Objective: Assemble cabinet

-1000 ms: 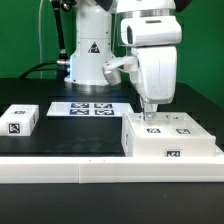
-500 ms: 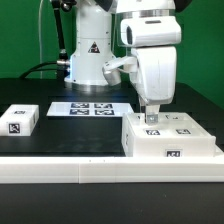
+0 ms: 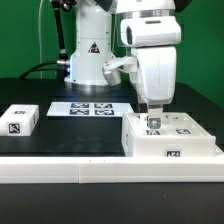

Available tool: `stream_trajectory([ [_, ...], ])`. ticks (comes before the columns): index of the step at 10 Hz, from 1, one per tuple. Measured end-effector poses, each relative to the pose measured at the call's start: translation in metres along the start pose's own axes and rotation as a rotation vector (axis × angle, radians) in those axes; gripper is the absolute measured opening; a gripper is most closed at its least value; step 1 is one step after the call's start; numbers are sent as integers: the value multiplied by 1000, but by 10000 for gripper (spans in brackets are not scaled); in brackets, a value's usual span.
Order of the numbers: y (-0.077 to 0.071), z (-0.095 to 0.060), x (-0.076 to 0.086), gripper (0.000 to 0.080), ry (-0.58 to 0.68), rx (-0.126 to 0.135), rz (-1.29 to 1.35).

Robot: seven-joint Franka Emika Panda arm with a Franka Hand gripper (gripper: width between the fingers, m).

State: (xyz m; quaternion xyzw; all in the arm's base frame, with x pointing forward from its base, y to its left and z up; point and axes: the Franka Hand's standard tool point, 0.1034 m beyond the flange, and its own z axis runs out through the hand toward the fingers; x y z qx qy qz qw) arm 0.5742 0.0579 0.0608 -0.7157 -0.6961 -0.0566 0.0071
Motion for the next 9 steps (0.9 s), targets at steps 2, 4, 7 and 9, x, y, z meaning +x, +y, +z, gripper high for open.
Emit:
stream_trajectory([
  [2, -1, -7, 0, 798, -4, -7, 38],
  [4, -9, -21, 0, 797, -16, -17, 118],
  [7, -14, -25, 2, 797, -14, -34, 180],
  [9, -14, -24, 3, 797, -10, -32, 244],
])
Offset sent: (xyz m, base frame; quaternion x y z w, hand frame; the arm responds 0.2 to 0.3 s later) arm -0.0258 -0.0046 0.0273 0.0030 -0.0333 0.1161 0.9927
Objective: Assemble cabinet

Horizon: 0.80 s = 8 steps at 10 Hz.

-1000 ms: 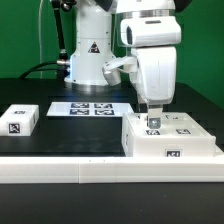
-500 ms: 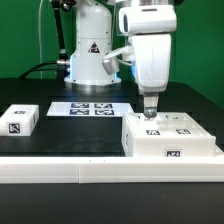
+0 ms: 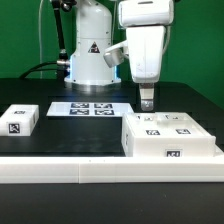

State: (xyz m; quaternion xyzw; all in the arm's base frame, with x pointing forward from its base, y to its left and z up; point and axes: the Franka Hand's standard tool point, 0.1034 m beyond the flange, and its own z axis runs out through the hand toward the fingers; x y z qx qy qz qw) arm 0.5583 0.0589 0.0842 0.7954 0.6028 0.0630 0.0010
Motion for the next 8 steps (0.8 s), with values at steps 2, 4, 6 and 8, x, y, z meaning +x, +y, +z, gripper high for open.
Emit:
stream_trajectory([
  [2, 0, 0, 0, 797, 13, -9, 156],
  [4, -8, 2, -4, 797, 43, -22, 387],
  [6, -14, 5, -5, 797, 66, -18, 606],
  [8, -21, 6, -4, 797, 77, -8, 792],
])
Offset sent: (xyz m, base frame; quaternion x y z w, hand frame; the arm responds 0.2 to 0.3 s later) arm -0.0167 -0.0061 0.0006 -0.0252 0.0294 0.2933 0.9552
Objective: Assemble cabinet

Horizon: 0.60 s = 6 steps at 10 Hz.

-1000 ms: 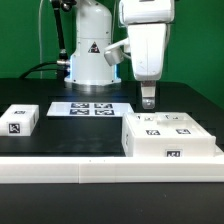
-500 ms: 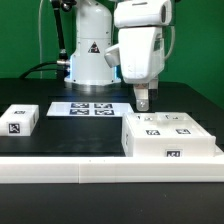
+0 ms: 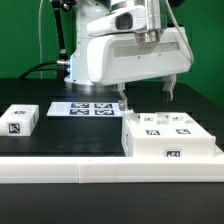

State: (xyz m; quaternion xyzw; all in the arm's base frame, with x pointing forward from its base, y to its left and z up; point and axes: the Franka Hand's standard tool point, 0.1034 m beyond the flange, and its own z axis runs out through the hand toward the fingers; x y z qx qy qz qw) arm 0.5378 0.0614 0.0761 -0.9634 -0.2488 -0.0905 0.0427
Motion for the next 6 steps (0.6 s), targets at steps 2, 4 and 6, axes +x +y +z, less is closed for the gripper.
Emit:
stream_trajectory([
  [2, 0, 0, 0, 797, 3, 6, 128],
  [4, -2, 1, -4, 797, 12, 8, 300],
  [6, -28, 6, -12, 797, 39, -2, 435],
])
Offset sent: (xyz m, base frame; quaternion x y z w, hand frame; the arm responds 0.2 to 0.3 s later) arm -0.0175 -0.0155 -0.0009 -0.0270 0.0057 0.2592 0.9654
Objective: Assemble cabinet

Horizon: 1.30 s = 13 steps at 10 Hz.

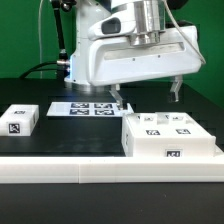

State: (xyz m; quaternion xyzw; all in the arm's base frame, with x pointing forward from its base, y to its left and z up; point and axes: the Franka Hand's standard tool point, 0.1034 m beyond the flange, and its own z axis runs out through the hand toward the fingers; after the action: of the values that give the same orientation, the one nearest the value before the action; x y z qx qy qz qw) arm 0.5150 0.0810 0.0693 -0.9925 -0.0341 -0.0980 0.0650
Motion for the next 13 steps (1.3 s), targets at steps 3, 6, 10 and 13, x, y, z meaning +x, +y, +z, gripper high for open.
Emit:
stream_trajectory([
  [3, -15, 6, -17, 797, 2, -8, 201],
  [6, -14, 6, -19, 797, 8, 1, 328],
  [10, -9, 17, -27, 797, 11, -7, 218],
  [13, -21, 17, -28, 797, 14, -24, 177],
])
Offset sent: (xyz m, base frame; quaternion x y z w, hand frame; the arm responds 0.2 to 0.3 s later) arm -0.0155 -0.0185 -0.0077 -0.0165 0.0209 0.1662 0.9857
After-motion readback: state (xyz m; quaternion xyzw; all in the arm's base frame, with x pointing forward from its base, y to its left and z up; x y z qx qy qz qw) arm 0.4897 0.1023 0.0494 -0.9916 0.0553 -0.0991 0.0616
